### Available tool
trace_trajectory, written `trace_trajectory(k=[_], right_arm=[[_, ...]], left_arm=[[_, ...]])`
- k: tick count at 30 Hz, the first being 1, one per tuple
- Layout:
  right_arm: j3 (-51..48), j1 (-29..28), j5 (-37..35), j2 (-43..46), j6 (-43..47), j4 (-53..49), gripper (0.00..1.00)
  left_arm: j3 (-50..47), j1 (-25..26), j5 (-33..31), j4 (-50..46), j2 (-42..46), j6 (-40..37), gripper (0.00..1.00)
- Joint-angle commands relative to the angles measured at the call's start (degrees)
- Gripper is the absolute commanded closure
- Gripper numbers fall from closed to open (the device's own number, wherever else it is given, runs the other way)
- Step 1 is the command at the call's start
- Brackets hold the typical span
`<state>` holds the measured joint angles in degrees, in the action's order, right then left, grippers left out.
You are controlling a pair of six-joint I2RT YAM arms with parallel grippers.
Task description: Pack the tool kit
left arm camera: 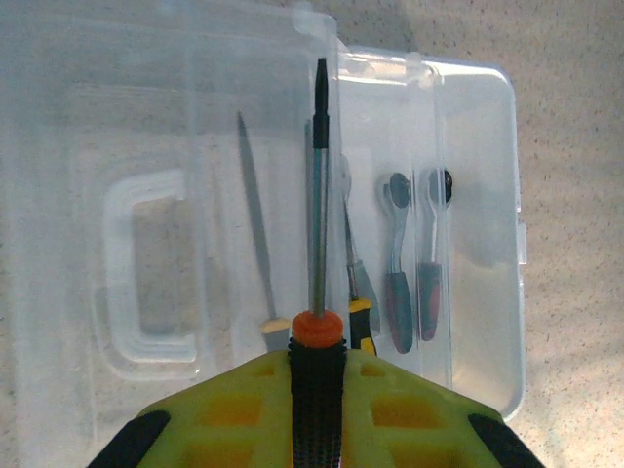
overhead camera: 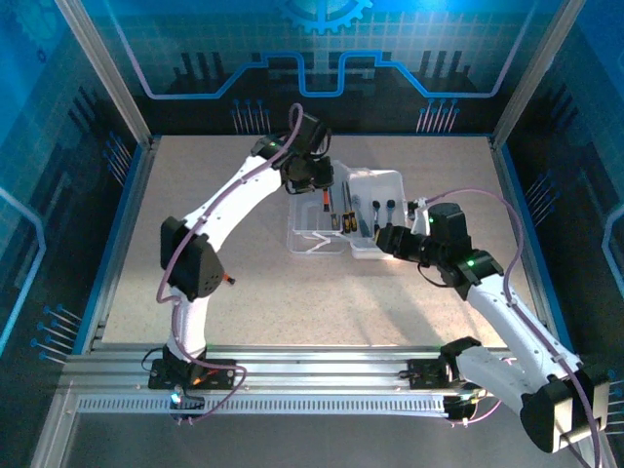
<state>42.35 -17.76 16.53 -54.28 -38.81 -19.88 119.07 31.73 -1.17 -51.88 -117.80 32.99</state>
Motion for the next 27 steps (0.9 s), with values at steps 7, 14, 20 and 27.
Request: trace_trajectory(k=[7,14,20,27], right_arm=[[-2.17,1.07,-0.58,2.07,-0.35,-1.22,0.63],[-2.53,1.14,-0.23,1.72,-0.83,-1.00,0.63],[-2.90,1.16,-0.50,1.99,-1.20,-1.20,0.62],[-2.14,1.11,-0.53,2.51,-1.13,-2.14,0.61]], left_arm=[[4.60,0.81,3.00,-4.20,-6.81,-2.16,0.85],[4.95,0.88,4.98,-3.93,-9.42,-2.13,0.85],[6.09,0.88,6.81,-3.85,-10.61,-1.53,0.82],[6.80,0.79,7.63,-4.71,-10.05,-1.82,0.72]])
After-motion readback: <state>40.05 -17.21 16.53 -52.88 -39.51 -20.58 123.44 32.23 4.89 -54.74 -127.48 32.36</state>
